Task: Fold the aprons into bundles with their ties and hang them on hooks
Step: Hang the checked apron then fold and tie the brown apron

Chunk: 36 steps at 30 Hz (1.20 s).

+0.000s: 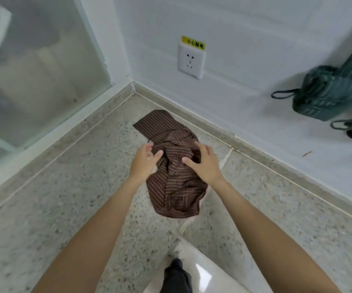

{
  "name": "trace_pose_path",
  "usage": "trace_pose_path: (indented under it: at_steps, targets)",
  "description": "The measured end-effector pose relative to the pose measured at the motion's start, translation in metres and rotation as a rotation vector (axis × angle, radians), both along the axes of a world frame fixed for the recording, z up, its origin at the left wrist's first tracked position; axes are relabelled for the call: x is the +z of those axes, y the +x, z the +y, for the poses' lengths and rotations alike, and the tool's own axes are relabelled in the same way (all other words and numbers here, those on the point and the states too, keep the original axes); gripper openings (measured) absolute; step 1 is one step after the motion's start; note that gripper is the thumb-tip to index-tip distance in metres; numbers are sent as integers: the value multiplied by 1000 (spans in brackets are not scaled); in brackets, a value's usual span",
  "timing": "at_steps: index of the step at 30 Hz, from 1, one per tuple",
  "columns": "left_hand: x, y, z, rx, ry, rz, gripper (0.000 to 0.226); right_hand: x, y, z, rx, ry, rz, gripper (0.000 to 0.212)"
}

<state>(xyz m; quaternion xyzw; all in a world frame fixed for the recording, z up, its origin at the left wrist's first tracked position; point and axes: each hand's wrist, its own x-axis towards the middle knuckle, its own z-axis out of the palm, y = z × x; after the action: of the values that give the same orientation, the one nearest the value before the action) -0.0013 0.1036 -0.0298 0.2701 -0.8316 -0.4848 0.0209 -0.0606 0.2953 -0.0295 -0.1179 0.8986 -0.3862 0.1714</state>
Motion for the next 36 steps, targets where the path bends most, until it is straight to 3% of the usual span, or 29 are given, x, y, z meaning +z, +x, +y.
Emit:
trace_pose_path:
  at_steps: [4,8,10,12,16,21,24,28,33,36]
  targets:
    - [-24,-56,-30,-115,-36,-50,69,-19,-46,-39,-96,96,-158,105]
    - [-45,-84,-54,-205,-48,-74,79,-44,-61,-58,-41,170,-166,114]
    - [-47,-93,-61,-285,75,-101,83,-55,-65,-62,-2,142,-133,108]
    - [-46,-93,-61,-402,159,-126,89,-59,-65,-61,15,118,-66,89]
    - [-37,-83,-58,-596,-51,-95,99,-35,-63,-49,36,-34,20,56]
    - [6,-61,-54,-596,-144,66,99,25,-44,-30,145,-203,67,52]
    - [35,-38,-47,-601,-164,145,82,49,-28,-17,202,-212,49,54]
    - [65,10,-32,-498,-110,319,24,71,2,2,176,-327,-10,51]
    - [85,90,-6,-412,-179,274,23,85,62,25,349,-371,-47,48]
    - [85,148,21,-354,-271,369,10,82,102,41,456,-398,-58,44]
